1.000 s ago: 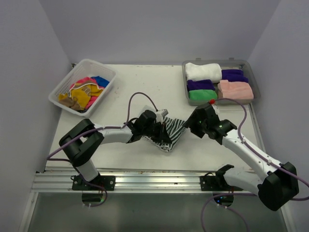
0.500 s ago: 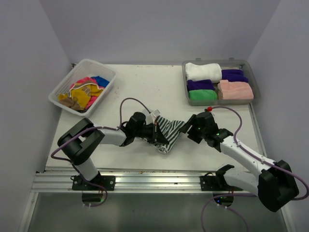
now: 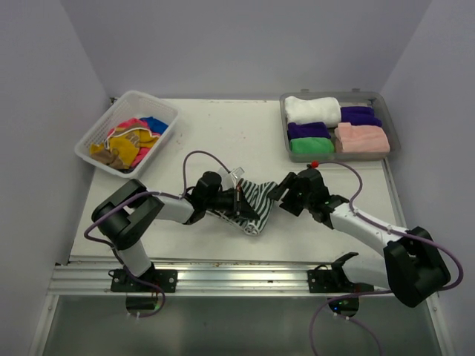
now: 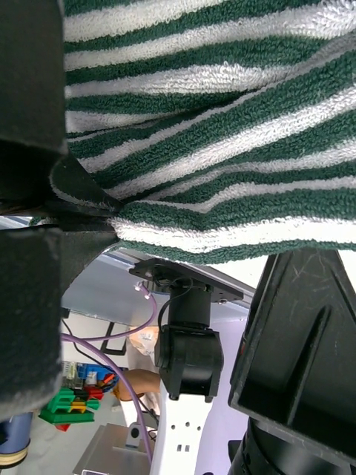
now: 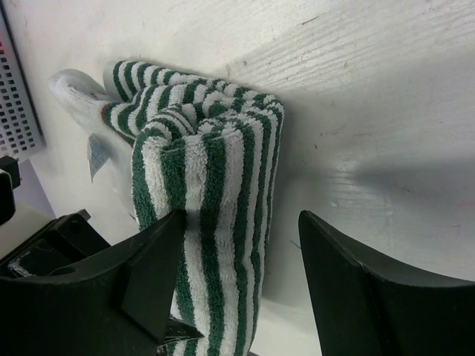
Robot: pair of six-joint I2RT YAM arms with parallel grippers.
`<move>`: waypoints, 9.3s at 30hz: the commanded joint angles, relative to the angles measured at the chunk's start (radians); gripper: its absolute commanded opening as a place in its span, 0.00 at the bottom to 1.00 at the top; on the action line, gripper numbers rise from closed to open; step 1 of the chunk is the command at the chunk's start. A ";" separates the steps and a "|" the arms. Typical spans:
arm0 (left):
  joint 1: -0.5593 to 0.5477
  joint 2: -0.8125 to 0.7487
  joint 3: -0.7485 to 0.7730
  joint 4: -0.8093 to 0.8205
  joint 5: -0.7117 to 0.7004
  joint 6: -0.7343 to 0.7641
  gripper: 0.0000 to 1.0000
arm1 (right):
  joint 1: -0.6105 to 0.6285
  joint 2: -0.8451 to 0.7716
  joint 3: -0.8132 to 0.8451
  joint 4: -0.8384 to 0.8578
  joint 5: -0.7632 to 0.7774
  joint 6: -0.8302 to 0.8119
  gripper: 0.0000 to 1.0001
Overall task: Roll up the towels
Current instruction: Roll the towel
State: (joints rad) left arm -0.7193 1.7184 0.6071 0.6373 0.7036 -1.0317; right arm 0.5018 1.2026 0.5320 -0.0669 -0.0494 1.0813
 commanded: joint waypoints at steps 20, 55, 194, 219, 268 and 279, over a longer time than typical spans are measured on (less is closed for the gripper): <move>0.024 0.027 -0.030 0.119 0.062 -0.024 0.00 | 0.033 0.219 0.103 0.030 -0.009 -0.008 0.66; -0.068 -0.249 0.103 -0.335 -0.160 0.147 0.33 | 0.069 0.347 0.280 -0.324 0.137 -0.003 0.00; 0.066 -0.147 0.115 -0.549 -0.136 0.261 0.59 | 0.106 0.265 0.255 -0.233 0.128 0.074 0.00; -0.511 -0.169 0.402 -0.889 -1.138 0.575 0.81 | 0.104 0.278 0.364 -0.436 0.129 0.089 0.00; 0.106 -0.086 -0.035 -0.139 0.062 0.075 0.00 | 0.104 0.156 0.163 -0.031 0.062 0.009 0.81; 0.123 -0.161 0.017 -0.424 -0.028 0.275 0.44 | 0.133 0.337 0.270 -0.144 0.086 0.031 0.24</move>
State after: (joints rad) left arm -0.6044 1.6211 0.5758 0.3885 0.7158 -0.8833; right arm 0.6289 1.5150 0.7441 -0.1020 -0.0002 1.1133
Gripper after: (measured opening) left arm 0.390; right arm 0.304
